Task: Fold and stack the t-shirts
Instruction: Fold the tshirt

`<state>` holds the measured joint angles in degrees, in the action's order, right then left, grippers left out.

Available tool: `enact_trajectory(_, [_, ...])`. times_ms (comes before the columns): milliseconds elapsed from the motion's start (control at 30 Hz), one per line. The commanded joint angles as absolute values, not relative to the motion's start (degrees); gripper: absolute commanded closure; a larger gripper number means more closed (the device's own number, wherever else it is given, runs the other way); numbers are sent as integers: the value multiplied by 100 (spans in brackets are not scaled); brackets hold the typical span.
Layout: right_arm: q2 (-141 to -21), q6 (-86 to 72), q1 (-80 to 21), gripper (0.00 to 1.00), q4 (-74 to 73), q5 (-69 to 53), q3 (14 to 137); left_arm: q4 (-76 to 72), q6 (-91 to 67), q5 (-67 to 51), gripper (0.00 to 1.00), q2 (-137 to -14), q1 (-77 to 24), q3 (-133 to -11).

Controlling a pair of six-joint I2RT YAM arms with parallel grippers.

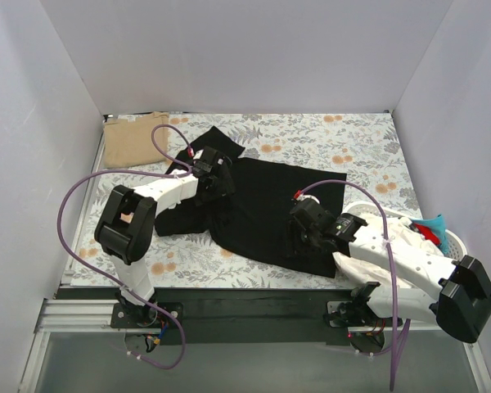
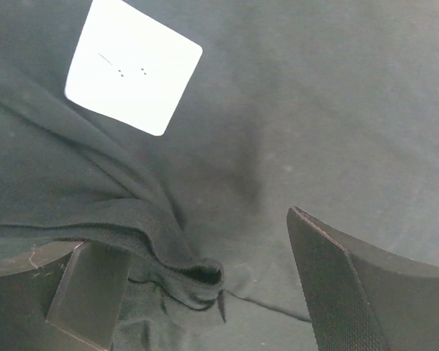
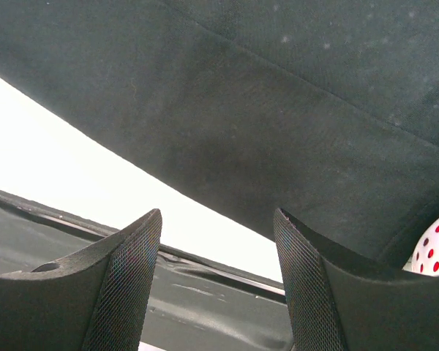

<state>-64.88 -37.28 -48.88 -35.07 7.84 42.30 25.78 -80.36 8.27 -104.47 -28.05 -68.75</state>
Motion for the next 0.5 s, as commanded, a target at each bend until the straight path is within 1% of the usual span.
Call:
enact_trajectory(0, [-6530, -3762, -4922, 30, -3560, 914, 4315, 2795, -7901, 1265, 19, -10169, -2839, -6856])
enact_trajectory(167, [-6609, -3735, -4913, 30, -3560, 862, 4333, 2698, -7770, 1318, 19, -9712, -2830, -6785])
enact_trajectory(300, [-6574, -3762, -4922, 30, -3560, 844, 4342, 2935, -7647, 1564, 17, -9563, -2830, -6856])
enact_trajectory(467, [-6539, -3753, -4922, 30, -3560, 861, 4333, 2690, -7594, 1442, 16, -9246, -2830, -6452])
